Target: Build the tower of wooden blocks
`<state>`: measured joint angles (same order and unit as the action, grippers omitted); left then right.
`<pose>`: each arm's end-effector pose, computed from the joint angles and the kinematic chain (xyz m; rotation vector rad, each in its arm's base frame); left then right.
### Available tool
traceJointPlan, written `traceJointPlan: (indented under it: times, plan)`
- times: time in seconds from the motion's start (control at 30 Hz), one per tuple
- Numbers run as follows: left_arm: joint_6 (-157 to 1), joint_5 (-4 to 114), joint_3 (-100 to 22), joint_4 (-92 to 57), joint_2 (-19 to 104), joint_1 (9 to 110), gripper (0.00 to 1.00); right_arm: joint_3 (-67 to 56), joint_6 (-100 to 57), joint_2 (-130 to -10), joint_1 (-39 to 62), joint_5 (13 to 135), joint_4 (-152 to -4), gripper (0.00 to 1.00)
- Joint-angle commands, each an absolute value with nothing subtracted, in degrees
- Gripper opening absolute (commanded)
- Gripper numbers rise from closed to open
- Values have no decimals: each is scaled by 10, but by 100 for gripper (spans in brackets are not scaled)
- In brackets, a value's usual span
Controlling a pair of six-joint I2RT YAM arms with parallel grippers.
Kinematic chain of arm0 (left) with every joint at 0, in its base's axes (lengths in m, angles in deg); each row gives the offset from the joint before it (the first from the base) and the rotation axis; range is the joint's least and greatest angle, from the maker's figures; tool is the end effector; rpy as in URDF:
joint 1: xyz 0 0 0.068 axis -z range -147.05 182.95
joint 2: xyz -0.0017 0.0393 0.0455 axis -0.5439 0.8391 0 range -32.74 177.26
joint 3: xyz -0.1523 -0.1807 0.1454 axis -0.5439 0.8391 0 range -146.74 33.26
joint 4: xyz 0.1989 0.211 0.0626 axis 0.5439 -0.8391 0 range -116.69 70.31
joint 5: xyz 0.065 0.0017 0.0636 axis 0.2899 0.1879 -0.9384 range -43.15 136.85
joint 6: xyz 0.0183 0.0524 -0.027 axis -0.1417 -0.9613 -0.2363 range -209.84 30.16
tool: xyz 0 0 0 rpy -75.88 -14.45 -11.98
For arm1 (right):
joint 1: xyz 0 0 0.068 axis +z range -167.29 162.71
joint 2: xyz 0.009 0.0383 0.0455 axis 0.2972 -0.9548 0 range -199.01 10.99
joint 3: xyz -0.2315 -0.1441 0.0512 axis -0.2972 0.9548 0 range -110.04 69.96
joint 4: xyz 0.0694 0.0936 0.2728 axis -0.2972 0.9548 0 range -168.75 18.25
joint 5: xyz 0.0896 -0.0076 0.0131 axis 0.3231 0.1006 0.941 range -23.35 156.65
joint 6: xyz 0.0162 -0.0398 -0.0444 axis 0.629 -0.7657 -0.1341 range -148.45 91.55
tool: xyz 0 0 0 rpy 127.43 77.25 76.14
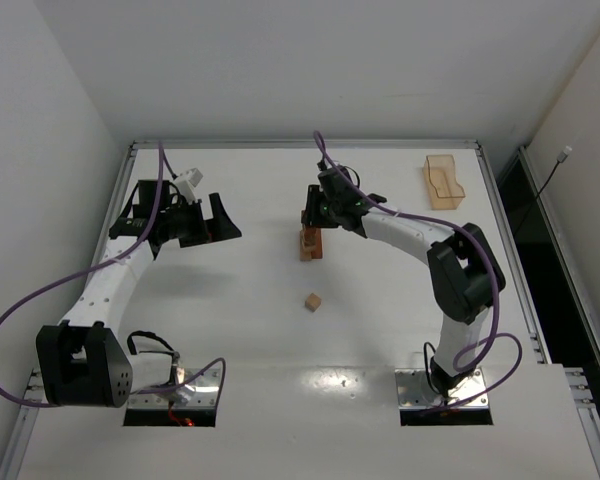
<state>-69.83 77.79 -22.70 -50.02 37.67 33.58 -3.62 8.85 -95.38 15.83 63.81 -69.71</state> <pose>0.2988 -0.0271 0.2742 -0.1281 2.3500 -0.8110 0.3826 0.2468 0.1886 0.1127 2.3657 0.5624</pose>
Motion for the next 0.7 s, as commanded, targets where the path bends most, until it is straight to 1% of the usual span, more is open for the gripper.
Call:
traceJointPlan:
  times: [0.0, 0.67]
  plan:
    - [-696, 790, -237, -485, 380, 329, 99, -35, 81, -917, 160, 630, -727, 0]
    - [-696, 790, -237, -485, 380, 329, 99, -12, 86, -912, 171, 625, -722, 0]
